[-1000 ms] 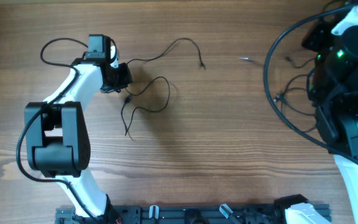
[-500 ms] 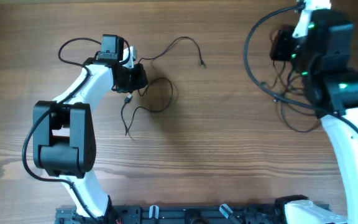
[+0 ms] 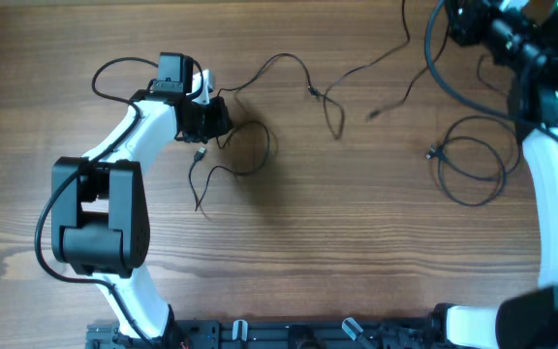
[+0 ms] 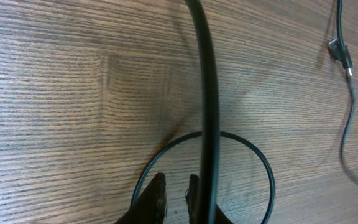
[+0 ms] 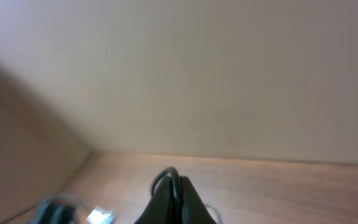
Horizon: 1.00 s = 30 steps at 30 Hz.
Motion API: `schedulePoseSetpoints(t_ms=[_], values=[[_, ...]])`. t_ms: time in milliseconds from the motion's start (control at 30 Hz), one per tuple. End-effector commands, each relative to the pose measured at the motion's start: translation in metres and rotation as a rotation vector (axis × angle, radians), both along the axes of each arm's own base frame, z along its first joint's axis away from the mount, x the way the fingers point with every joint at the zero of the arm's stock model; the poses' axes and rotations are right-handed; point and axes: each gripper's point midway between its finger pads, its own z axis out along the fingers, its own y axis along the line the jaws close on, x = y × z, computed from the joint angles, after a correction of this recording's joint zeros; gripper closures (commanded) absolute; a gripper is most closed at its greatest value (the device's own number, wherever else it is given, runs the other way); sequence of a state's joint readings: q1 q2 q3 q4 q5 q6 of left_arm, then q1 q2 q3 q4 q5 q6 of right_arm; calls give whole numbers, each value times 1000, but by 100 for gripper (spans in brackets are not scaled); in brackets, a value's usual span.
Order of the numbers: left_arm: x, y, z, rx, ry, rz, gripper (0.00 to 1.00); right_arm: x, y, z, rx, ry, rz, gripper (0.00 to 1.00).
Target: Untangle cables
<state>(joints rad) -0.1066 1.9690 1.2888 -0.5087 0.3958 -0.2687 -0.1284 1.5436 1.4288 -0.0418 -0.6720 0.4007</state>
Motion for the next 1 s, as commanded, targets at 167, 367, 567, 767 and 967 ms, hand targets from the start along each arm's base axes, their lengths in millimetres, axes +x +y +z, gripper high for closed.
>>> schedulePoseSetpoints(t_ms=[167, 367, 567, 767, 967], values=[[2, -3, 6, -20, -18, -7, 86, 17, -12, 21, 61, -89, -59, 96], [2, -3, 6, -20, -18, -7, 86, -41, -36, -156, -18, 678, -244, 96], [2, -3, 6, -20, -17, -7, 87, -102, -9, -242, 9, 1010, -217, 96], [5, -4, 10, -22, -36, -6, 75, -126, 10, -263, -51, 1075, -148, 11], [33, -6, 78, -36, -208, -6, 55, -125, 16, -217, -107, 944, -65, 0]])
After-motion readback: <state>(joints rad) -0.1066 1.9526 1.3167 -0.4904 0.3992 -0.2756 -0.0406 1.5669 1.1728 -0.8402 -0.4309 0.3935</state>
